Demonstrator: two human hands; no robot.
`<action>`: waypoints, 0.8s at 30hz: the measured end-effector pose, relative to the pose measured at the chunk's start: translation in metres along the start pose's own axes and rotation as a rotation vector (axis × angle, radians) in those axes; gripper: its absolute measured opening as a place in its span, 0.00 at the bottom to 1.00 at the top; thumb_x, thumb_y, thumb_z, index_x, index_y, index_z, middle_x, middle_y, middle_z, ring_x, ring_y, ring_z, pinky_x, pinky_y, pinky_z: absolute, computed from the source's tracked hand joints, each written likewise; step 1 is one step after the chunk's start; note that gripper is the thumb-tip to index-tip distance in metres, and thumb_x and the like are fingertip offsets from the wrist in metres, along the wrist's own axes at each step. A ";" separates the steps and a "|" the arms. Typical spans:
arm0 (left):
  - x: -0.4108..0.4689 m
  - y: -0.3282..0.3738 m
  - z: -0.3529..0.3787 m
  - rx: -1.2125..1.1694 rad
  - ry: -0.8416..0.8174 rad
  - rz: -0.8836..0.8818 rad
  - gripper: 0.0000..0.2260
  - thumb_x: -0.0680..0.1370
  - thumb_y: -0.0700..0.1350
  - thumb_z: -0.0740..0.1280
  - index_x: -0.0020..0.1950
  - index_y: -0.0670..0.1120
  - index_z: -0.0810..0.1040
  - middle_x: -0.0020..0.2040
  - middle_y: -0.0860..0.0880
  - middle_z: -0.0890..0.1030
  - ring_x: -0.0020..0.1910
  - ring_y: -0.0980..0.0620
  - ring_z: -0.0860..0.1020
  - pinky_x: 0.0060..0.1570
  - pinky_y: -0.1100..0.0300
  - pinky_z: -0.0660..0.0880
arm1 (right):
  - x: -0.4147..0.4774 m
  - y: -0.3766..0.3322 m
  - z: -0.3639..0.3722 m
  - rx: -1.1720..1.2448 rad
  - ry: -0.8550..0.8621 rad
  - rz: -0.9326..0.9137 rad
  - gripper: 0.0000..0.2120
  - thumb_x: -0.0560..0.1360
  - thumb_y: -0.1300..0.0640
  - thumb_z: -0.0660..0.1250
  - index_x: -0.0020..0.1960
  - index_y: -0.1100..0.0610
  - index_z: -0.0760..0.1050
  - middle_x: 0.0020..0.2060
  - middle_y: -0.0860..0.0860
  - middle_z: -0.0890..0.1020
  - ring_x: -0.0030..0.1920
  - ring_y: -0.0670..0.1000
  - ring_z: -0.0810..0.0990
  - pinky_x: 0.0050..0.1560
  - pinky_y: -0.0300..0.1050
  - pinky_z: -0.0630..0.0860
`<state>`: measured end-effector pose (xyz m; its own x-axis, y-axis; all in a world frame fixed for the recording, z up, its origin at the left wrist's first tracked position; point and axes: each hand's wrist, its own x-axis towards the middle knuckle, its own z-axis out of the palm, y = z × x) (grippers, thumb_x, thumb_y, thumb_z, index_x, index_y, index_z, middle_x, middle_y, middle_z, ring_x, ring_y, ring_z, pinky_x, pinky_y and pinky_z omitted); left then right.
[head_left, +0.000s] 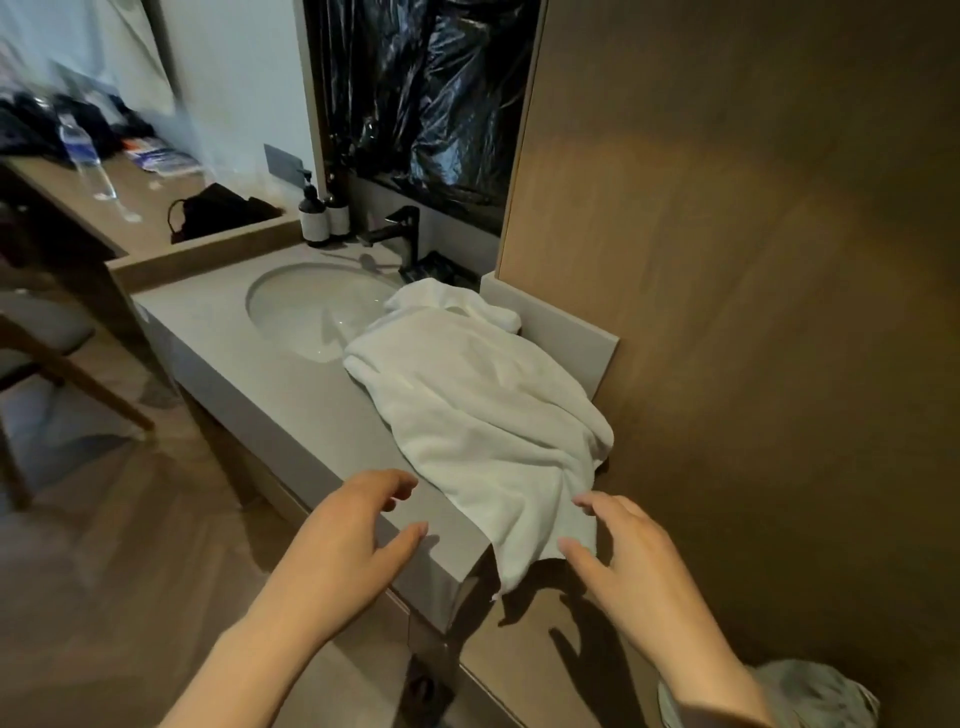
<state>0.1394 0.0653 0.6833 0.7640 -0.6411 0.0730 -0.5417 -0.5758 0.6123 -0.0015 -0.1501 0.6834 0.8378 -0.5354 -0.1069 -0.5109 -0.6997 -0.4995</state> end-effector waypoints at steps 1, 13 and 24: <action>0.014 -0.003 -0.001 0.002 -0.005 0.001 0.20 0.77 0.54 0.67 0.67 0.55 0.71 0.61 0.59 0.75 0.55 0.62 0.74 0.57 0.68 0.72 | 0.014 0.000 0.000 0.005 0.000 0.001 0.24 0.78 0.46 0.65 0.72 0.44 0.65 0.68 0.42 0.70 0.66 0.43 0.70 0.64 0.39 0.70; 0.149 -0.041 -0.006 0.001 -0.110 0.008 0.16 0.76 0.54 0.66 0.64 0.57 0.73 0.56 0.62 0.74 0.51 0.64 0.74 0.50 0.73 0.70 | 0.151 -0.021 0.011 0.038 0.011 -0.019 0.20 0.76 0.50 0.69 0.67 0.47 0.73 0.63 0.44 0.76 0.56 0.40 0.71 0.56 0.31 0.66; 0.274 -0.090 -0.008 0.015 -0.288 0.252 0.15 0.76 0.54 0.68 0.62 0.58 0.74 0.54 0.64 0.73 0.48 0.66 0.74 0.49 0.75 0.70 | 0.201 -0.046 0.036 0.042 0.076 0.277 0.20 0.77 0.49 0.68 0.68 0.47 0.71 0.66 0.44 0.75 0.67 0.46 0.71 0.66 0.41 0.67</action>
<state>0.4003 -0.0541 0.6547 0.4774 -0.8787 -0.0059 -0.7067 -0.3880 0.5916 0.1974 -0.2087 0.6535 0.6503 -0.7380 -0.1803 -0.7082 -0.5029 -0.4955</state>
